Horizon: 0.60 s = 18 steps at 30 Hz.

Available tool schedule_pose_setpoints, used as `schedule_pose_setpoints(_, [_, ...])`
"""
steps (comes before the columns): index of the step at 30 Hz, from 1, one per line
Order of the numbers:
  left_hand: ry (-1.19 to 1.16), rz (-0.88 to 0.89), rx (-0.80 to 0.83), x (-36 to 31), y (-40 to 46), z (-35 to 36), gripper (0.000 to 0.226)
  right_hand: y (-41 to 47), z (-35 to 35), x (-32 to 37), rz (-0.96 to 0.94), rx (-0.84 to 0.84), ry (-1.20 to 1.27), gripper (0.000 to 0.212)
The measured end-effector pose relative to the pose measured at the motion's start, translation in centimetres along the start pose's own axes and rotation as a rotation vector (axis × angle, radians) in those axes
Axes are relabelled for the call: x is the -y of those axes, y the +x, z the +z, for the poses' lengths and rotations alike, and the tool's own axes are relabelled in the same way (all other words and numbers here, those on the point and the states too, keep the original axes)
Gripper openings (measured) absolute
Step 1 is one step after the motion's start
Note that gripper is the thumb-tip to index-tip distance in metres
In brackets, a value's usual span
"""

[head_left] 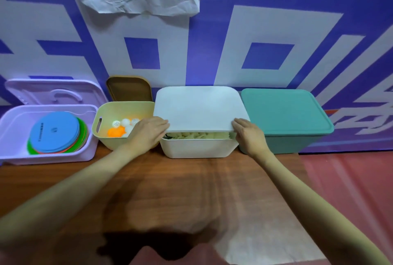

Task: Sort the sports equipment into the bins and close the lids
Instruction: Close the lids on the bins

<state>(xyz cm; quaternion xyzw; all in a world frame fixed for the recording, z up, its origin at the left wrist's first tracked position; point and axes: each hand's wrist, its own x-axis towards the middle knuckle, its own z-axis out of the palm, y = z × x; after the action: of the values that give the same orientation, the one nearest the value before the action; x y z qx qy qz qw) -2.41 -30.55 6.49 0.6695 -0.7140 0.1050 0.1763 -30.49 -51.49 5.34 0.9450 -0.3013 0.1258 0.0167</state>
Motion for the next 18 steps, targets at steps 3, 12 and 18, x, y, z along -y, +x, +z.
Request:
schedule_pose_setpoints(3, [-0.008, -0.038, 0.0, 0.3, -1.2, 1.7, 0.019, -0.9, 0.9, 0.6, -0.014, 0.02, -0.028, 0.035])
schedule_pose_setpoints(12, [-0.051, -0.108, -0.069, 0.1, -2.6, 3.3, 0.03, -1.7, 1.6, 0.8, -0.003, 0.032, -0.072, 0.037])
schedule_pose_setpoints(18, [-0.071, -0.078, -0.053, 0.0, -3.2, 3.8, 0.027, -2.5, 1.9, 0.4, -0.002, 0.058, -0.067, 0.049])
